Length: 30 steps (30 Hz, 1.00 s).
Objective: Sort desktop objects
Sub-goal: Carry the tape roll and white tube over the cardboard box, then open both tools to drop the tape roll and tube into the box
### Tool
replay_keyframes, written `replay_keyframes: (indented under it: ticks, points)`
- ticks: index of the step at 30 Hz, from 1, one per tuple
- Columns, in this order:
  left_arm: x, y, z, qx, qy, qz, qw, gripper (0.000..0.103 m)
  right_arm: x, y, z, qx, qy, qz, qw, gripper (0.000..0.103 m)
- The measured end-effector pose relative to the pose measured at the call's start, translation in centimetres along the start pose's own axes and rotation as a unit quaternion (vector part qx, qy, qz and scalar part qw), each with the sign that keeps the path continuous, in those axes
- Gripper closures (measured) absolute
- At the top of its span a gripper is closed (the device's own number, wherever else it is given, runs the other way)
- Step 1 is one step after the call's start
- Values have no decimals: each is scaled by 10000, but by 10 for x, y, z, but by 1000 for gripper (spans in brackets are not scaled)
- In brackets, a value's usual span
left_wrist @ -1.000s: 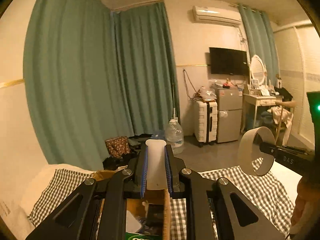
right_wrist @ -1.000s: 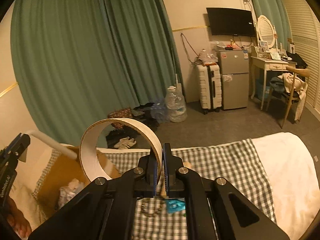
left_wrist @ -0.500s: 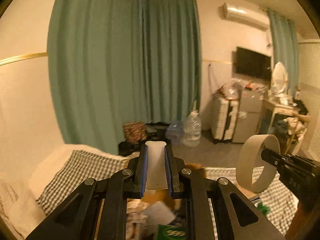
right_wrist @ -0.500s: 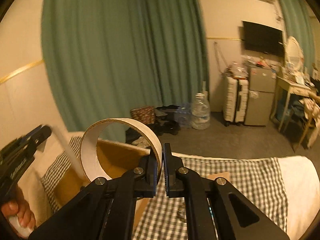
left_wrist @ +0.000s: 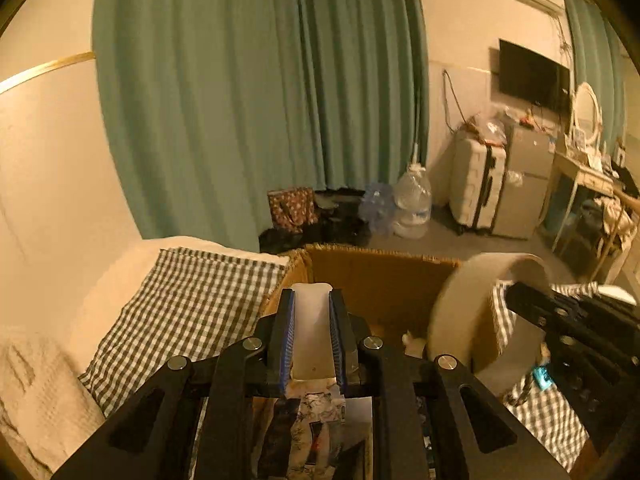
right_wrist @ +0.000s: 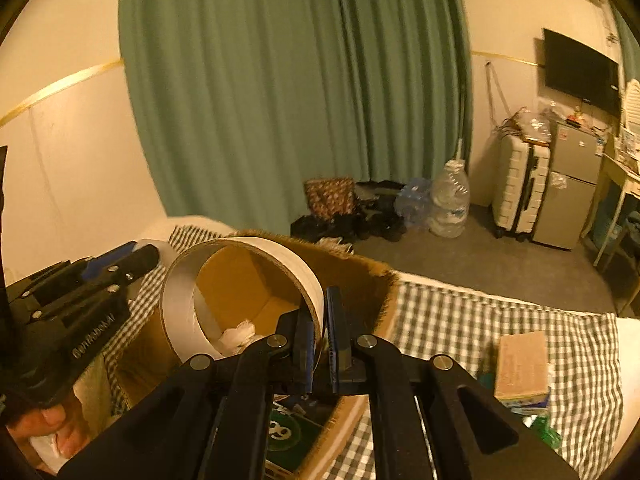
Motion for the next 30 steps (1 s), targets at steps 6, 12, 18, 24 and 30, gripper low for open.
replay_keyframes:
  ticks: [6, 12, 18, 24, 30]
  points:
    - [-33, 22, -3, -16, -45, -549, 9985, 87, -43, 12, -12, 214, 136, -447, 9987, 97]
    - [-46, 33, -3, -25, -21, -925, 9957, 82, -73, 34, -5, 288, 293, -919, 9949, 96]
    - [-31, 16, -15, 434, 208, -722, 9962, 38, -79, 38, -3, 290, 398, -905, 9947, 32]
    - [-18, 2, -20, 490, 80, -437, 9978, 30, -57, 30, 0, 165, 266, -745, 9967, 32]
    - [-15, -4, -23, 556, 92, -318, 9979, 28, -40, 24, 4, 227, 287, -744, 9966, 30]
Point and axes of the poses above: each gripper's, at about its wrist camera, not at the fingertips, and x roughly against the way its jaws point, z to its right, y to its underside, the point moved 7 cm from there along -x, roughly the way its jaws point, and after that the axes turned 10 degrees about -y, right-handed, at the moved point
